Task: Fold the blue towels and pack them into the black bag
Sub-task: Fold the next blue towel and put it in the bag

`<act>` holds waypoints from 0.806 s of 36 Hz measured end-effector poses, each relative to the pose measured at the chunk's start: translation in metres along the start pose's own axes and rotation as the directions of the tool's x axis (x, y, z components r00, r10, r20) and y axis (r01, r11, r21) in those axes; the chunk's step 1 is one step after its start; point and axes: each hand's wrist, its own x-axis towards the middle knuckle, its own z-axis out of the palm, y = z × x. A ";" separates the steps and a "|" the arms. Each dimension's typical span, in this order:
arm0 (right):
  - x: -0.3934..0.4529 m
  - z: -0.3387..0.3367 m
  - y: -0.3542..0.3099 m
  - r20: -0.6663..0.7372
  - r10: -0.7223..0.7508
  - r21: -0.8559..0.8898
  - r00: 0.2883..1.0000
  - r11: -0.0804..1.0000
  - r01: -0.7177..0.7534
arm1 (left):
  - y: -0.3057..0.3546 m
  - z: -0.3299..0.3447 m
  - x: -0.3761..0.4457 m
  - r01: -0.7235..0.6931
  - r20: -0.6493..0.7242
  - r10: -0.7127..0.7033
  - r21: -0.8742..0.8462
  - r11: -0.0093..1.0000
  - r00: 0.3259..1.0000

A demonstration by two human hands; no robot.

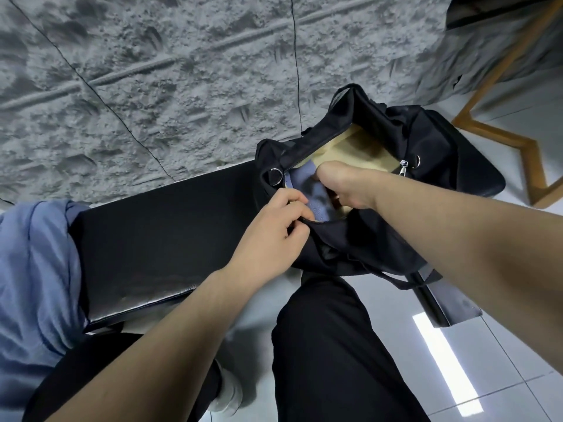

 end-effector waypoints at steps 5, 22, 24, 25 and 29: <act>-0.001 -0.001 0.000 -0.061 -0.084 -0.201 0.995 0.977 0.070 | -0.003 0.000 0.001 0.001 0.015 -0.001 0.007 1.000 1.000; -0.037 -0.003 0.007 -0.244 -0.342 -0.322 0.907 0.911 0.257 | -0.003 -0.007 -0.012 -0.002 0.024 0.003 -0.047 0.999 1.000; -0.051 -0.005 0.006 -0.291 -0.375 -0.327 0.880 0.903 0.277 | -0.002 -0.012 -0.019 0.023 0.016 -0.022 -0.068 0.997 1.000; -0.058 -0.005 0.005 -0.310 -0.390 -0.329 0.867 0.900 0.287 | -0.002 -0.014 -0.023 0.035 0.014 -0.034 -0.083 0.996 0.999; -0.089 0.000 -0.004 -0.332 -0.462 -0.308 0.822 0.877 0.368 | 0.000 -0.028 -0.039 0.059 0.009 -0.059 -0.128 0.990 0.998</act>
